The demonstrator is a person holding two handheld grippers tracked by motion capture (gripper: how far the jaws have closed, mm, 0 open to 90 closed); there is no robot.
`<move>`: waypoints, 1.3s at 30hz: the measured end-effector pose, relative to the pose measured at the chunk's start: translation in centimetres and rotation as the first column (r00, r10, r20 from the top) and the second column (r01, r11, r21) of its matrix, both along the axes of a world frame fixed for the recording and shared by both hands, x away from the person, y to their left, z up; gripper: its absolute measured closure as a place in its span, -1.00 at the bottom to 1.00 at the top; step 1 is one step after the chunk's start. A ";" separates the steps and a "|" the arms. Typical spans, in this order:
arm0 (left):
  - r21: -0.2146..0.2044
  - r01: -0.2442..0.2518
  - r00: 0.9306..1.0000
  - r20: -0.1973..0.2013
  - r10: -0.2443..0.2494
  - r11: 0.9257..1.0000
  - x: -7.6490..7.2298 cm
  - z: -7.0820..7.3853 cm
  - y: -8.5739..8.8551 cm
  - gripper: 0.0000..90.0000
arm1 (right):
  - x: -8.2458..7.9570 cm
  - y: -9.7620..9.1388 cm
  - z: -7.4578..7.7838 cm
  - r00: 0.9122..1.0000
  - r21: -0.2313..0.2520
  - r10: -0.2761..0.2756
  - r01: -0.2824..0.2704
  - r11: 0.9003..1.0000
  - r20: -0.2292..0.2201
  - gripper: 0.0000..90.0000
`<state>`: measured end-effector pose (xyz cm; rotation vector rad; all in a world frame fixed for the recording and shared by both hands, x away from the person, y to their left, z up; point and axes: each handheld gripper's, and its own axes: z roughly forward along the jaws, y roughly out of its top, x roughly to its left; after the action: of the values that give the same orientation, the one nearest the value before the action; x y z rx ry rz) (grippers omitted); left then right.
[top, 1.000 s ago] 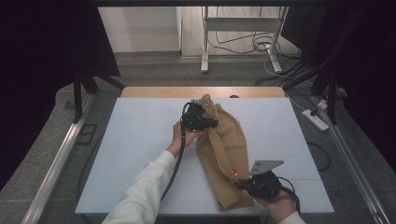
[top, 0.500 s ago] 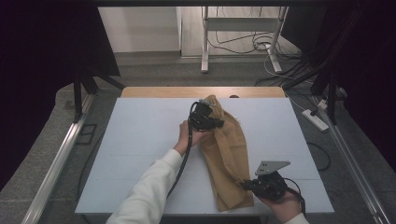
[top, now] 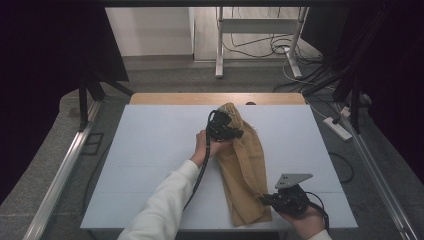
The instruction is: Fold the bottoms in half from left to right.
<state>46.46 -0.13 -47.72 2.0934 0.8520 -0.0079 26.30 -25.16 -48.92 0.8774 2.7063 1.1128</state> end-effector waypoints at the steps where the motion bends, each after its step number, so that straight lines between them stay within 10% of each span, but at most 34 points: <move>1: 0.000 -0.002 1.000 -0.001 0.002 1.000 0.0 -0.1 -0.1 0.80 | 0.0 0.0 0.0 1.000 0.000 0.000 0.000 1.000 -0.001 0.90; 5: 0.010 -0.013 1.000 -0.003 0.013 1.000 0.0 -0.2 -0.5 0.44 | 0.0 -0.1 -0.1 1.000 -0.008 -0.006 0.006 1.000 0.001 0.77; 11: 0.021 -0.047 0.998 0.040 0.046 0.999 -0.8 0.5 -0.5 -0.22 | 0.3 -0.8 0.3 0.993 0.028 -0.111 0.111 0.993 0.030 -0.02; 39: 0.056 -0.052 0.996 0.080 0.047 0.997 -7.4 0.1 8.1 -0.25 | 4.2 0.7 -0.5 0.988 -0.009 -0.151 0.152 0.988 0.032 -0.17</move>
<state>39.05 7.99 -47.60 2.1119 0.8652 0.1263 30.55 -24.45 -49.41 1.0351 2.5685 1.0698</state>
